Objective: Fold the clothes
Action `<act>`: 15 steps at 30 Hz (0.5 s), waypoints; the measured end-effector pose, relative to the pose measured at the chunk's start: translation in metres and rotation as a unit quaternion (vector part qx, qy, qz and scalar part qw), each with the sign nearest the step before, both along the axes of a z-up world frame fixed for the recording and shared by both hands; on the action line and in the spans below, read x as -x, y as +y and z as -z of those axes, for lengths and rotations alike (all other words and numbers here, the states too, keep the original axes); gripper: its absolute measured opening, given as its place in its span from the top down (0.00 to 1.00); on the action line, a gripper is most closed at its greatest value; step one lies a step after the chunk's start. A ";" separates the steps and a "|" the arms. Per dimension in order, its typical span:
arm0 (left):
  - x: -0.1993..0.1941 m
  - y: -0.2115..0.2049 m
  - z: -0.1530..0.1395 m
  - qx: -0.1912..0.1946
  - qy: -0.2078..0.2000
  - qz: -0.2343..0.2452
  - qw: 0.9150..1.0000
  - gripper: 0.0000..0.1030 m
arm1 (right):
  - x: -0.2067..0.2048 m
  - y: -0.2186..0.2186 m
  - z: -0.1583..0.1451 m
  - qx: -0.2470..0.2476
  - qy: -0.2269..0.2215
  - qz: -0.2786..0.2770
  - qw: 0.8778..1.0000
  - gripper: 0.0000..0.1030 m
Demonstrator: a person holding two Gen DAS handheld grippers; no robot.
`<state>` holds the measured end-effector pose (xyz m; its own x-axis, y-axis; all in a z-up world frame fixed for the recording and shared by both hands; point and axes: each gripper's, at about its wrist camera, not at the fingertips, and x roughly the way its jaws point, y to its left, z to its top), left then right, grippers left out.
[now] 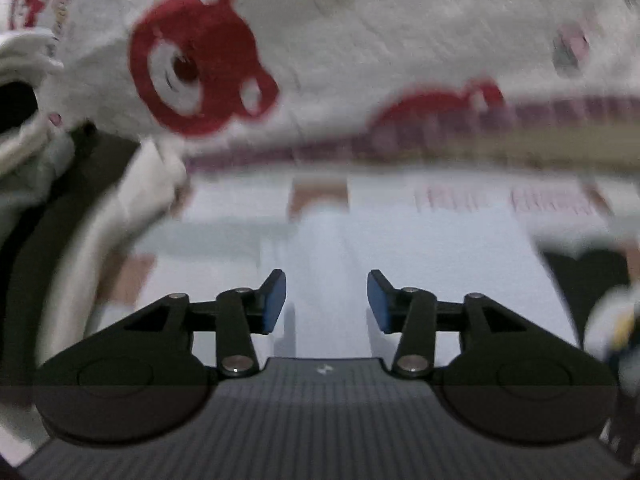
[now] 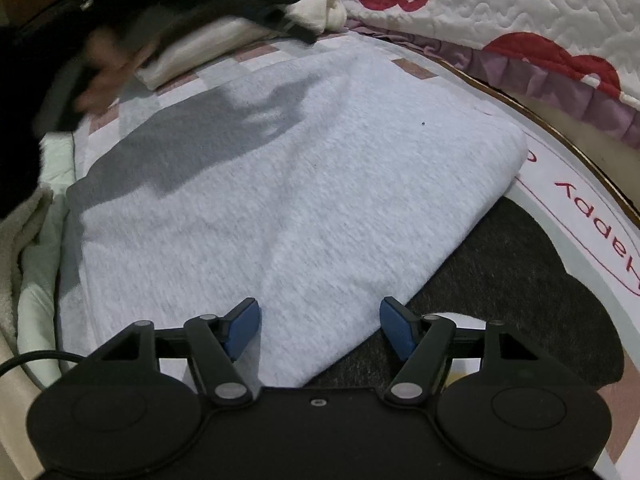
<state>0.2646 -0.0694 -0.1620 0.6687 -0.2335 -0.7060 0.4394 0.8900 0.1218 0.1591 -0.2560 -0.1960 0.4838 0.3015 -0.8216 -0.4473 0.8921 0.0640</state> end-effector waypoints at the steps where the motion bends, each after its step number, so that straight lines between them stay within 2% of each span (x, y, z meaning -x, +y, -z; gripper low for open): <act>1: 0.004 0.002 0.012 -0.043 0.014 -0.021 0.999 0.56 | 0.000 0.000 0.000 0.000 0.000 0.000 1.000 0.30; 2: 0.008 0.006 0.019 -0.068 0.028 -0.046 0.996 0.55 | 0.001 0.000 0.000 0.000 -0.001 0.000 1.000 0.30; 4: 0.018 0.021 0.020 -0.057 0.055 -0.104 0.991 0.53 | 0.001 0.001 0.000 0.003 0.000 0.001 1.000 0.30; 5: 0.026 0.026 0.018 -0.041 0.070 -0.114 0.990 0.53 | 0.002 0.001 0.000 0.005 0.001 0.002 1.000 0.30; 6: 0.032 0.030 0.015 -0.046 0.079 -0.120 0.989 0.51 | 0.003 0.002 -0.001 0.007 0.002 0.003 1.000 0.30; 9: 0.048 0.043 0.006 -0.098 0.087 -0.139 0.982 0.49 | 0.003 0.002 -0.001 0.010 0.004 0.005 1.000 0.30; 10: 0.053 0.053 0.000 -0.095 0.098 -0.148 0.979 0.48 | 0.002 0.002 -0.001 0.011 0.005 0.003 1.000 0.30; 11: 0.060 0.065 -0.007 -0.072 0.112 -0.151 0.980 0.46 | 0.002 0.002 -0.001 0.011 0.005 0.002 1.000 0.30; 13: 0.076 0.088 -0.019 0.000 0.135 -0.147 0.980 0.38 | 0.003 0.001 -0.001 0.012 0.006 0.003 1.000 0.30; 15: 0.088 0.104 -0.017 0.061 0.145 -0.142 0.977 0.35 | 0.004 0.002 -0.001 0.015 0.006 0.004 1.000 0.30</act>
